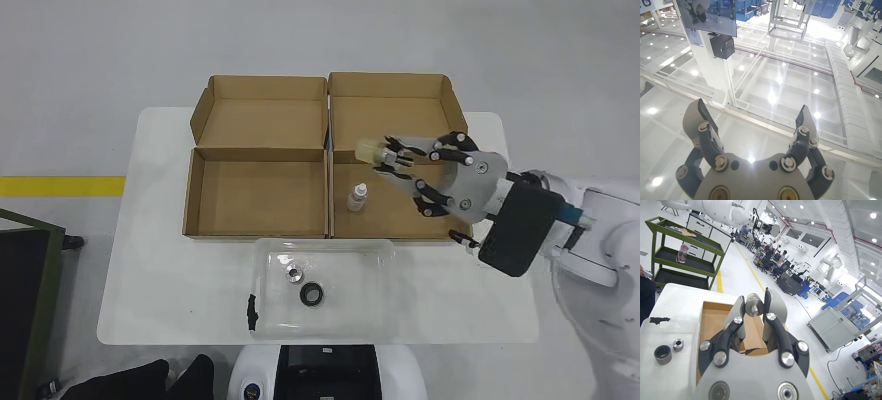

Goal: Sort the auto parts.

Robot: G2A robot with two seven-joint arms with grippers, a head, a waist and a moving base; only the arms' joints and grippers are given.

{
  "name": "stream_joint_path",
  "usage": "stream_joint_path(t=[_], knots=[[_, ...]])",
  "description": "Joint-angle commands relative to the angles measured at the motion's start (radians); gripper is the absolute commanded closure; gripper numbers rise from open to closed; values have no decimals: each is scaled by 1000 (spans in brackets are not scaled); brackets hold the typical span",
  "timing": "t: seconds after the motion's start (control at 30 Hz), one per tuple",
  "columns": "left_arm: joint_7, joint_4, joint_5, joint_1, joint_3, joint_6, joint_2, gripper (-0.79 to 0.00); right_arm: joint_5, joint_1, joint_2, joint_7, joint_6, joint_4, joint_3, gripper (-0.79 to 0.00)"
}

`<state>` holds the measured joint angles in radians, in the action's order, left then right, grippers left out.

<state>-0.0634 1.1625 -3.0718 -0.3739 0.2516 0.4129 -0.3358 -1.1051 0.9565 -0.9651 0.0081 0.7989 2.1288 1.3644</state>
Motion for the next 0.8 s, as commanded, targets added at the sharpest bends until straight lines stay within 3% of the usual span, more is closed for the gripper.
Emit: stream_joint_path(t=[0.0, 0.33, 0.77], knots=[[0, 0, 0, 0, 0, 0, 0, -785, 2, -5, -1, -8, 0, -2, -6, 0], [0, 0, 0, 0, 0, 0, 0, -785, -40, 4, -3, -54, 39, -50, -24, 0], [0, 0, 0, 0, 0, 0, 0, -785, -119, 46, 4, 35, 132, -151, -71, 0]])
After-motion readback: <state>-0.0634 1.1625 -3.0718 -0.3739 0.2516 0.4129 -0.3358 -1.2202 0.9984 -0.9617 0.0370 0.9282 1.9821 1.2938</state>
